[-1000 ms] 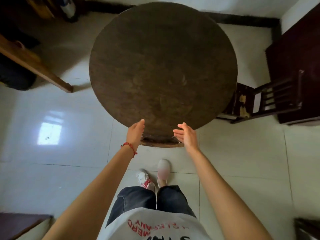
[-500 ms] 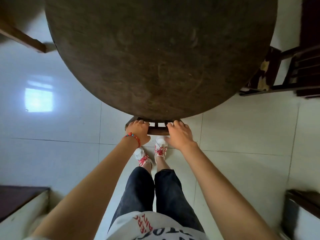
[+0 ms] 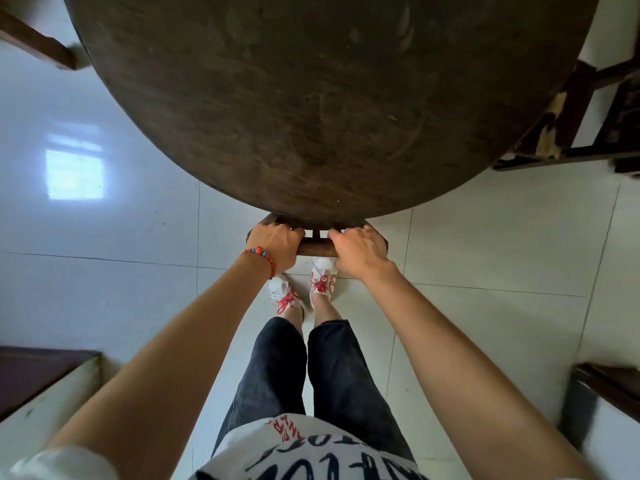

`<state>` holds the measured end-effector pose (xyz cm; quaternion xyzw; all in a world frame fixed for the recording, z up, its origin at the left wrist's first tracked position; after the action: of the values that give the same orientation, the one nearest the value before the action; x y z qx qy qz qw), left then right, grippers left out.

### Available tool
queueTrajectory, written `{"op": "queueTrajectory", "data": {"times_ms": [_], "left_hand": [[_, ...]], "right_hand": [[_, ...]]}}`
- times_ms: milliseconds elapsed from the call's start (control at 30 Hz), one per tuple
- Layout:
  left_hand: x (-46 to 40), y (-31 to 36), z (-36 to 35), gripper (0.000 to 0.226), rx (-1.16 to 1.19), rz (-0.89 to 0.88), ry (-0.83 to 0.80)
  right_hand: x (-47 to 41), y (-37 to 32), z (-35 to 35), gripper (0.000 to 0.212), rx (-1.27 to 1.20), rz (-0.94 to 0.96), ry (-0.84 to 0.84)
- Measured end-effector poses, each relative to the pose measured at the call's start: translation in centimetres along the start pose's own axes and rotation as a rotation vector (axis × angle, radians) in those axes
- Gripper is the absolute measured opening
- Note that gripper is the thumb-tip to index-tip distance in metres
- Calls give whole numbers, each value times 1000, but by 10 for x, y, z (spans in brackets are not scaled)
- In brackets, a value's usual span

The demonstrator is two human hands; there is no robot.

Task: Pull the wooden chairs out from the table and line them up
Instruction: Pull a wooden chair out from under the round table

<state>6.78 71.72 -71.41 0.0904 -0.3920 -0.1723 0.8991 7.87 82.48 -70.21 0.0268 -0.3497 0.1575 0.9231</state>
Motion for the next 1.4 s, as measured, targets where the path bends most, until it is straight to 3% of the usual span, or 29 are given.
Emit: {"op": "queueTrajectory", "data": {"times_ms": [367,867,1400], "left_hand": [[85,17,-39,27,-30,2,-11],[216,15,-108,27,-96,-114,80],[248,13,-212,32,-50,-125,-25]], "right_hand": [[79,-45,-20,35,36,52,-53],[191,-141,-71,35,30,-66,55],[226,-182,-175,48,11,-82,-76]]}}
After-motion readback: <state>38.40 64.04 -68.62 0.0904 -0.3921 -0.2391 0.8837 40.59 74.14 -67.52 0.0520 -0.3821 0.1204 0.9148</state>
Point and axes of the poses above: each hand's wrist, its own x-axis away from the middle knuckle, its own z-axis out of the back of the hand, y = z × x, the point moved 8 cm from there along -x, towards the middle knuckle, and after that the axes turned 11 degrees about x, right-handed, at the moved point
